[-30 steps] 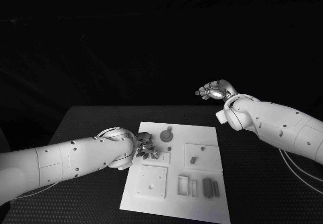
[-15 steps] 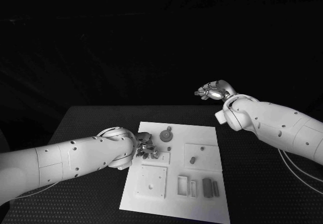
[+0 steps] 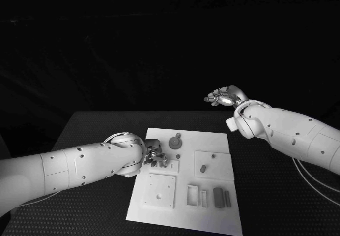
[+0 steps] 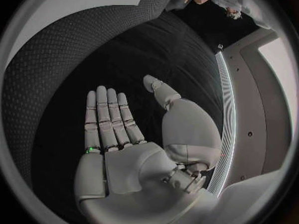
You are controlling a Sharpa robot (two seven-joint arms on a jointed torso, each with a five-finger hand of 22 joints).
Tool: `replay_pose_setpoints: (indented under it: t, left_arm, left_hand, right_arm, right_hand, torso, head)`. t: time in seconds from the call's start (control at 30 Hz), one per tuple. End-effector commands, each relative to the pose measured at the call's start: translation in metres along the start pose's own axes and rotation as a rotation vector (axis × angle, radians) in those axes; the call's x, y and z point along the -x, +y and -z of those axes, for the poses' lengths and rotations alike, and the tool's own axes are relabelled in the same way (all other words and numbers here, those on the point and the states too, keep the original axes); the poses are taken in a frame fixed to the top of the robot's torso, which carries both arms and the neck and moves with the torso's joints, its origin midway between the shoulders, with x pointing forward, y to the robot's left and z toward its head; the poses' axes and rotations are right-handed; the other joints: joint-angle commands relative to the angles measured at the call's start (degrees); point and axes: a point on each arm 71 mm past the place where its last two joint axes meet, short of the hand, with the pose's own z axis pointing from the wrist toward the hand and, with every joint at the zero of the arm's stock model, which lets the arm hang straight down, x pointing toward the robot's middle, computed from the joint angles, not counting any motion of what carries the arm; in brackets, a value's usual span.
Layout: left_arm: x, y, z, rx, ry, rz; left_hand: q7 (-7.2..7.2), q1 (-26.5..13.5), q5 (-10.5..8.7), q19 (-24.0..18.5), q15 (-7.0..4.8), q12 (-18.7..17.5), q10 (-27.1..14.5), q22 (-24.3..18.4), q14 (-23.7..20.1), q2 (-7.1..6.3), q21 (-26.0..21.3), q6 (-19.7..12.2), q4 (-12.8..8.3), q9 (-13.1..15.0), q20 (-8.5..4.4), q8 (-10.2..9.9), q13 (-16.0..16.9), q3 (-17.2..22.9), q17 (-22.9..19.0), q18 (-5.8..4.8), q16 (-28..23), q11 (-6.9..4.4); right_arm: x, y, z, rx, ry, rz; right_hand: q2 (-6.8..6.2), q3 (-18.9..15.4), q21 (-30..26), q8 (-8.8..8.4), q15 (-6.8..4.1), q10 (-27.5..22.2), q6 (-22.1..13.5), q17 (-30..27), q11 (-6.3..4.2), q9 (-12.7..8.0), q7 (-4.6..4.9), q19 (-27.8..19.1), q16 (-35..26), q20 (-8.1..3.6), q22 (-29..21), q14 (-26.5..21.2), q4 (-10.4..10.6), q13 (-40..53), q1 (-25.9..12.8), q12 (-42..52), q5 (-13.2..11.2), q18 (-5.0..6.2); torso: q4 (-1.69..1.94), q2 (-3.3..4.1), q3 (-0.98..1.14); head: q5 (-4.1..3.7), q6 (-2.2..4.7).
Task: Assemble the parts on the task board
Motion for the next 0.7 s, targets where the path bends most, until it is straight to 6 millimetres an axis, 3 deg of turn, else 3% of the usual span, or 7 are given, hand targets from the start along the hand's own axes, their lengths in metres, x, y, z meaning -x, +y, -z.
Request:
replay_pose_setpoints:
  t: [0.03,0.37,0.7]
  left_arm:
    - [-0.012,-0.006,-0.001,-0.015,0.076,-0.047]
    - [-0.012,-0.011,-0.002,-0.028,0.065,-0.044]
    - [-0.014,-0.017,-0.004,-0.034,0.073,-0.052]
  left_hand:
    - [-4.01,-1.2,2.78,0.22,-2.99,0.64,-0.53,1.05,2.18,1.01,0.45,7.23,-0.56,0.13,-6.55,0.55,0.09,0.35,-0.41,0.74,0.66,-0.74]
    - [-4.4,-2.05,5.34,0.34,-3.34,2.06,-0.51,1.1,2.34,1.22,1.04,7.62,-0.73,0.53,-6.7,1.37,0.23,1.87,-0.85,0.93,2.02,-1.11]
    - [-4.62,-2.35,6.04,0.58,-3.56,2.97,-0.49,1.12,2.52,1.33,1.51,7.8,-0.74,0.76,-6.8,1.89,0.4,2.33,-1.0,1.05,2.77,-1.34]
  right_arm:
    - [-0.002,0.001,0.0,0.015,0.016,0.01]
    - [-0.004,0.001,0.0,0.013,0.019,0.01]
    - [-0.005,0.0,0.0,0.013,0.02,0.01]
  right_hand:
    - [0.19,0.24,-0.41,0.26,0.07,0.36,-0.34,-0.06,0.07,-0.1,0.5,-0.45,-0.14,0.06,0.08,-0.51,0.07,-0.09,0.59,-0.22,-0.35,-0.77]
    - [0.2,0.26,-0.46,0.26,0.06,0.36,-0.34,-0.11,0.07,-0.13,0.5,-0.47,-0.14,0.08,0.1,-0.56,0.06,-0.19,0.64,-0.22,-0.35,-0.77]
    - [0.22,0.29,-0.51,0.27,0.06,0.36,-0.34,-0.15,0.06,-0.15,0.51,-0.5,-0.13,0.09,0.11,-0.6,0.03,-0.29,0.69,-0.23,-0.35,-0.77]
  torso:
    - [-0.01,0.0,0.02]
    - [-0.06,0.01,0.07]
    - [-0.05,0.0,0.06]
  head:
    - [0.06,-0.01]
    - [0.15,-0.15]
    - [0.14,-0.09]
